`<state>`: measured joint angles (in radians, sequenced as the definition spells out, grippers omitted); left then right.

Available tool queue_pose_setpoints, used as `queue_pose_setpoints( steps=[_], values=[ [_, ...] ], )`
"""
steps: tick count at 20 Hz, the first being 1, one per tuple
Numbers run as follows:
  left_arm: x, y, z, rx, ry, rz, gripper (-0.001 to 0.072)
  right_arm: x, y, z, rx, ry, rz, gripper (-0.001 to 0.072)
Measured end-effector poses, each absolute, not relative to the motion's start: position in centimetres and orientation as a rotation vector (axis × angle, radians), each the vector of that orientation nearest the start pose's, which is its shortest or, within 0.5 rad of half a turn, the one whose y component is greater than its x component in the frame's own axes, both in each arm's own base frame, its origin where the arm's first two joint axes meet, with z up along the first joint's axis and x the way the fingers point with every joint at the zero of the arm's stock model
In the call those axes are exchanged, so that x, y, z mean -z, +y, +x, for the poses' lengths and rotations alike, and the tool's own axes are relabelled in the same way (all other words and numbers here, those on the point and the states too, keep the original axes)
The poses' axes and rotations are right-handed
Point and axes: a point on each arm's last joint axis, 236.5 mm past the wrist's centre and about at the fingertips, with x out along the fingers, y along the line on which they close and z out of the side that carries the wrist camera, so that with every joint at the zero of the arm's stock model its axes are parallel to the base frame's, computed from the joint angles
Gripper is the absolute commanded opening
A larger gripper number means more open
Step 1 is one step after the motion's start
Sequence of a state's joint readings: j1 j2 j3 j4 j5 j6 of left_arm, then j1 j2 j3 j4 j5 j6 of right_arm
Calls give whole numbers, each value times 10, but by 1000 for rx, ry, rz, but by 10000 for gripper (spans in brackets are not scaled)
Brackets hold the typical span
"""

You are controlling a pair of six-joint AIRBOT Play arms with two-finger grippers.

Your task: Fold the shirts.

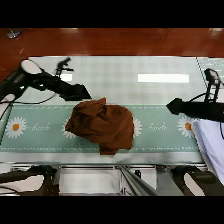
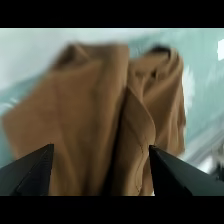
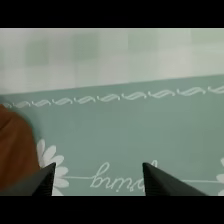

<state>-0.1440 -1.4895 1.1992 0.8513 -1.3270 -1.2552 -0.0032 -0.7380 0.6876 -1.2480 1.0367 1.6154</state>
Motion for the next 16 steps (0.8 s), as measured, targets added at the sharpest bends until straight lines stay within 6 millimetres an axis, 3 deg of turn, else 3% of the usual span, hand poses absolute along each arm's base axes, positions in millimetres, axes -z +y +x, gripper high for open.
queue_pose_setpoints(
  steps=[1, 2, 3, 4, 8, 12, 16],
  values=[
    [17, -209, 328, 782, 1551, -322, 694, -20, 71, 276, -151, 1118, 347, 615],
    [26, -214, 317, 815, 1617, -287, 602, -10, 78, 269, -167, 1149, 350, 614],
    [35, -218, 306, 841, 1674, -242, 241, -1, 86, 262, -185, 1186, 351, 614],
    [44, -218, 297, 857, 1722, -184, 28, 8, 95, 256, -206, 1222, 359, 614],
    [57, -212, 287, 884, 1773, -49, 27, 36, 136, 232, -301, 1373, 364, 615],
    [52, -199, 304, 841, 1706, -32, 27, 59, 181, 201, -419, 1531, 361, 614],
    [46, -189, 314, 813, 1669, -39, 27, 78, 214, 177, -491, 1645, 371, 614]
  ],
)
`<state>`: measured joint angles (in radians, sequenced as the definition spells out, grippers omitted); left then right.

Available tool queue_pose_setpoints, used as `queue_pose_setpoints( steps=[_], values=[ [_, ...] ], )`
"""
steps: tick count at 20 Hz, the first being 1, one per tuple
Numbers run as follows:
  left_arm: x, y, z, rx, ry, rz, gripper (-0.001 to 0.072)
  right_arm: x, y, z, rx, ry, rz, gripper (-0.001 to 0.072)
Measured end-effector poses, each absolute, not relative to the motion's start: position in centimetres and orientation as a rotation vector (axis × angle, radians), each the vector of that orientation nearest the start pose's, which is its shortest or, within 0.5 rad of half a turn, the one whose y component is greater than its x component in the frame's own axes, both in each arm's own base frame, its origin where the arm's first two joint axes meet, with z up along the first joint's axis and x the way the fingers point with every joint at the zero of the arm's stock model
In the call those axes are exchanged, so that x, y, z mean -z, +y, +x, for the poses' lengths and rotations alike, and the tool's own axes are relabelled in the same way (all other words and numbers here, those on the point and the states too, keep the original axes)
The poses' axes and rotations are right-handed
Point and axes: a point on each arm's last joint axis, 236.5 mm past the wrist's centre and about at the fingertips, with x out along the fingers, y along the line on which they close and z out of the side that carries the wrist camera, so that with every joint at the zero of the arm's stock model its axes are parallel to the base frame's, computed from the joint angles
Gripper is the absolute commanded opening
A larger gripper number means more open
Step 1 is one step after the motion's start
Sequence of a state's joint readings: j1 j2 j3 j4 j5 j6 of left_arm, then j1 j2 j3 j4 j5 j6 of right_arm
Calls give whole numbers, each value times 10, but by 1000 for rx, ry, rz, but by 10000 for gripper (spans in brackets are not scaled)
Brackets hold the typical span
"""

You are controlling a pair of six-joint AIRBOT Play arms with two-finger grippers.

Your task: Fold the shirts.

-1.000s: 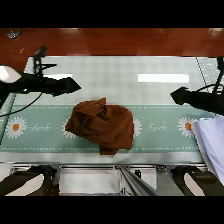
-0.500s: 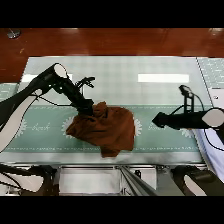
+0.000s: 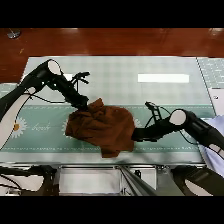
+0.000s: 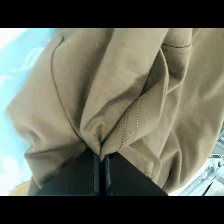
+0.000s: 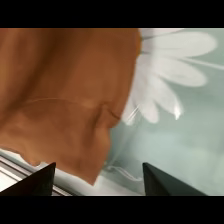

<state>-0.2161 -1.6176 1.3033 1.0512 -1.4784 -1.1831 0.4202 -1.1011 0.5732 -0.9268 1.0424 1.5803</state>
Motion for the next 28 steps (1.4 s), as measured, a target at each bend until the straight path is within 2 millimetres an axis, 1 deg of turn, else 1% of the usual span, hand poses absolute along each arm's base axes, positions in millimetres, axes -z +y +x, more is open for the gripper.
queue_pose_setpoints(
  steps=[2, 4, 5, 6, 7, 8, 10, 11, 12, 13, 14, 15, 16, 17, 18, 19, 20, 21, 22, 23, 24, 25, 26, 27, 28],
  values=[
    [45, -188, 316, 809, 1657, -40, 27, 84, 229, 172, -522, 1671, 401, 614],
    [43, -190, 317, 813, 1651, -49, 27, 88, 243, 176, -541, 1665, 450, 613],
    [41, -192, 317, 819, 1647, -59, 27, 90, 249, 179, -546, 1656, 475, 585],
    [40, -194, 317, 826, 1643, -72, 27, 91, 254, 181, -553, 1652, 503, 446],
    [38, -197, 317, 833, 1637, -86, 27, 93, 258, 184, -553, 1642, 517, 170],
    [37, -200, 318, 839, 1633, -97, 27, 94, 261, 190, -556, 1626, 529, 23],
    [31, -203, 319, 845, 1615, -110, 27, 87, 270, 201, -608, 1582, 520, 22],
    [26, -203, 322, 846, 1597, -113, 27, 76, 275, 211, -645, 1548, 511, 22],
    [17, -203, 326, 846, 1564, -114, 27, 60, 279, 226, -683, 1502, 493, 22],
    [4, -204, 334, 844, 1516, -115, 27, 37, 280, 249, -710, 1426, 463, 21],
    [-15, -204, 344, 844, 1447, -115, 27, 9, 280, 275, -725, 1336, 440, 21],
    [-39, -206, 355, 843, 1365, -114, 26, -26, 277, 303, -733, 1240, 404, 21],
    [-71, -208, 371, 837, 1247, -111, 26, -72, 272, 334, -731, 1113, 369, 21],
    [-105, -209, 384, 829, 1130, -102, 27, -123, 265, 359, -729, 987, 328, 21],
    [-148, -210, 395, 819, 995, -88, 26, -174, 257, 376, -721, 872, 282, 21],
    [-194, -209, 403, 807, 853, -77, 26, -230, 249, 387, -715, 748, 239, 22],
    [-239, -207, 404, 796, 726, -63, 26, -280, 240, 387, -710, 643, 197, 22],
    [-285, -204, 400, 782, 596, -47, 26, -325, 231, 383, -700, 548, 165, 21],
    [-326, -199, 391, 763, 482, -27, 26, -370, 221, 372, -691, 452, 135, 21],
    [-365, -192, 378, 744, 375, -6, 26, -407, 210, 357, -681, 364, 109, 22],
    [-396, -186, 364, 725, 290, 15, 27, -435, 200, 341, -671, 296, 90, 21],
    [-422, -179, 347, 703, 218, 36, 26, -459, 190, 322, -660, 236, 71, 22],
    [-445, -173, 330, 686, 154, 47, 26, -477, 182, 303, -654, 185, 52, 22],
    [-464, -168, 310, 676, 102, 53, 26, -492, 173, 284, -645, 142, 30, 21],
    [-475, -163, 294, 668, 72, 62, 26, -503, 166, 265, -643, 108, 15, 22]
  ],
)
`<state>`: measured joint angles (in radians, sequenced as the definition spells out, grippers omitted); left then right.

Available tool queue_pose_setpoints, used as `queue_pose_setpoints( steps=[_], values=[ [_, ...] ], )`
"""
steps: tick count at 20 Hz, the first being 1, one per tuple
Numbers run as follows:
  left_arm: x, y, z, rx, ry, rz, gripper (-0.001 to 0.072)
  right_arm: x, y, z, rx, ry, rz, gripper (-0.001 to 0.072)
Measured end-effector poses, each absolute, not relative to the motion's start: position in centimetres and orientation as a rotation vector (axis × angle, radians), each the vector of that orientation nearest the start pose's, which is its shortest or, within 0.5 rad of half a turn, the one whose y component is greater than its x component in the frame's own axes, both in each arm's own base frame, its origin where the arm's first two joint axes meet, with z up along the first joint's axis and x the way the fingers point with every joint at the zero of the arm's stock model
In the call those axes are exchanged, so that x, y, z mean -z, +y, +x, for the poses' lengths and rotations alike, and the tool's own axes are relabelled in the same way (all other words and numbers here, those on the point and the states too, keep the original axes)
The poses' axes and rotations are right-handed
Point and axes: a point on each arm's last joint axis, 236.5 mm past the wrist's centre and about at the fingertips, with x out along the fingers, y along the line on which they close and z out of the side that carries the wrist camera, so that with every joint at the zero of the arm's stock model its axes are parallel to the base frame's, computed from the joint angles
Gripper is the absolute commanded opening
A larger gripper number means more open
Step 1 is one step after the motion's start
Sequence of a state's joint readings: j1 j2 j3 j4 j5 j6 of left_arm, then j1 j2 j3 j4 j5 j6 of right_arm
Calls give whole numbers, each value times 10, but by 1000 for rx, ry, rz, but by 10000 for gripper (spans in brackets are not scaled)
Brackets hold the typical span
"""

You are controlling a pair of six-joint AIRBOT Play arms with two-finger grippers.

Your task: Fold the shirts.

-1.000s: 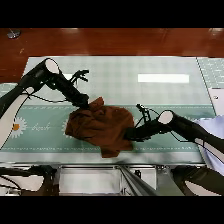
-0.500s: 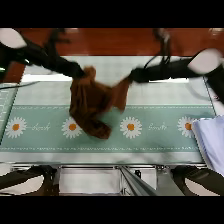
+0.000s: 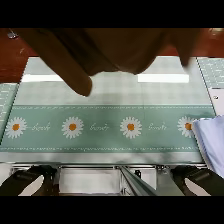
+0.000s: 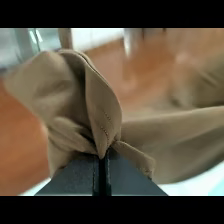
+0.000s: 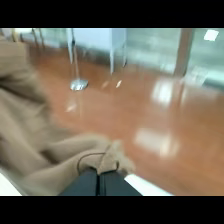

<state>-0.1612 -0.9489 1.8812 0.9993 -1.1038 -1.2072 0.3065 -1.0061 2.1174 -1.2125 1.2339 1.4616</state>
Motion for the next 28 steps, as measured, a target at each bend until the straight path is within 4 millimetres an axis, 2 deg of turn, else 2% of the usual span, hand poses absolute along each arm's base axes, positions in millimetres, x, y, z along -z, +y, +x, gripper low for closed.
queue_pose_setpoints(
  steps=[3, 5, 7, 10, 13, 19, 23, 24, 25, 26, 27, 28],
  values=[
    [-495, -155, 245, 666, 25, 74, 27, -521, 148, 219, -632, 35, -14, 22],
    [-489, -154, 224, 679, 54, 79, 26, -522, 141, 196, -629, 16, -26, 22],
    [-471, -153, 213, 686, 124, 80, 27, -516, 137, 184, -629, 25, -35, 22],
    [-421, -156, 217, 702, 288, 60, 26, -490, 138, 189, -629, 106, -47, 22],
    [-344, -159, 240, 702, 503, 17, 27, -439, 145, 219, -619, 266, -44, 22],
    [-173, -159, 307, 591, 799, -146, 27, -274, 166, 325, -544, 693, -12, 22],
    [-82, -155, 346, 496, 932, -215, 32, -173, 187, 394, -484, 887, 71, 22],
    [-63, -154, 352, 479, 966, -225, 139, -151, 192, 406, -474, 923, 96, 23],
    [-46, -153, 357, 464, 997, -234, 431, -128, 197, 417, -465, 964, 124, 50],
    [-30, -153, 361, 453, 1034, -240, 695, -107, 199, 425, -452, 1004, 154, 344],
    [-19, -151, 365, 441, 1059, -248, 703, -93, 198, 432, -436, 1031, 190, 629],
    [-13, -148, 371, 429, 1074, -256, 703, -82, 192, 438, -420, 1057, 224, 625]
  ],
)
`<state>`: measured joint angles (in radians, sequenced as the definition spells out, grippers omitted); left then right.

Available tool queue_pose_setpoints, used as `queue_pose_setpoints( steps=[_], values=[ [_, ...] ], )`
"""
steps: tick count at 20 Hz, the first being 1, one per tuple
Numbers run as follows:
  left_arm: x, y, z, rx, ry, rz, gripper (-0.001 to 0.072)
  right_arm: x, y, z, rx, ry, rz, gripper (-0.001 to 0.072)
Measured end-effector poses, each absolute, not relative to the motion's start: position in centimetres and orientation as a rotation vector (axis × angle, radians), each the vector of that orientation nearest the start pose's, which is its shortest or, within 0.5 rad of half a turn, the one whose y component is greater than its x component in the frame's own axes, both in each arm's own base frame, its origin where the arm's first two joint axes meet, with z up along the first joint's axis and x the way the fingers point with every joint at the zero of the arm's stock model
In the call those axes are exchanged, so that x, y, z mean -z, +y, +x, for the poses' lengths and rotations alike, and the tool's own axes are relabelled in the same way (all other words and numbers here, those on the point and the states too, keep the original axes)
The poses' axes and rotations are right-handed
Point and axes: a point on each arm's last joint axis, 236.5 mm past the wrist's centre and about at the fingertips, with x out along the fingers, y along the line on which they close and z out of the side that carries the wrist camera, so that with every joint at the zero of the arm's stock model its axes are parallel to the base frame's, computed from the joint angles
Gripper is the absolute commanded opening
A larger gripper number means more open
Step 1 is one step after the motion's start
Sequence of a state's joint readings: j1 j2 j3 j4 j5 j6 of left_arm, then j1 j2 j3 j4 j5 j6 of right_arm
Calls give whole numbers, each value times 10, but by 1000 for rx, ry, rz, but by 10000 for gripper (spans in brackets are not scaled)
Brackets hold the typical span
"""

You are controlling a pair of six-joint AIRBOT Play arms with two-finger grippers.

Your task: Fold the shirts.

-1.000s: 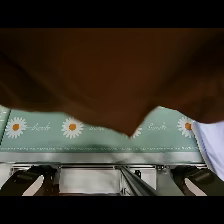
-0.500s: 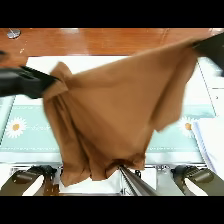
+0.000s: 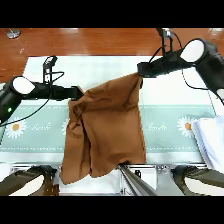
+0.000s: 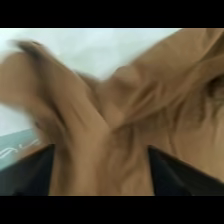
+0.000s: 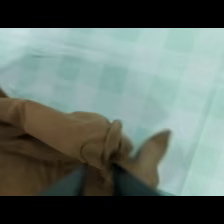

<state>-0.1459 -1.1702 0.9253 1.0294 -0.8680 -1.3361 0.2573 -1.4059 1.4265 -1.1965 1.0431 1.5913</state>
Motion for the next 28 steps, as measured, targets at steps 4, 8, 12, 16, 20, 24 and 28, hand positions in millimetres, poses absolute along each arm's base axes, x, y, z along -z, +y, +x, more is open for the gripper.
queue_pose_setpoints(
  steps=[4, 8, 12, 16, 20, 24, 28],
  values=[
    [-8, -109, 392, 346, 1120, -307, 700, -58, 125, 422, -344, 1240, 265, 619],
    [13, -55, 387, 232, 1226, -454, 699, -23, 28, 340, -174, 1486, 265, 619],
    [40, -67, 379, 324, 1320, -590, 699, 26, 42, 259, -212, 1595, 477, 619],
    [54, -97, 391, 405, 1318, -679, 475, 68, 86, 180, -313, 1766, 564, 619],
    [57, -122, 394, 496, 1331, -665, 27, 82, 118, 137, -395, 1875, 532, 619],
    [55, -132, 393, 548, 1333, -645, 27, 89, 152, 119, -470, 1927, 519, 618],
    [53, -136, 391, 572, 1339, -642, 27, 97, 183, 114, -528, 1956, 530, 382]
  ],
)
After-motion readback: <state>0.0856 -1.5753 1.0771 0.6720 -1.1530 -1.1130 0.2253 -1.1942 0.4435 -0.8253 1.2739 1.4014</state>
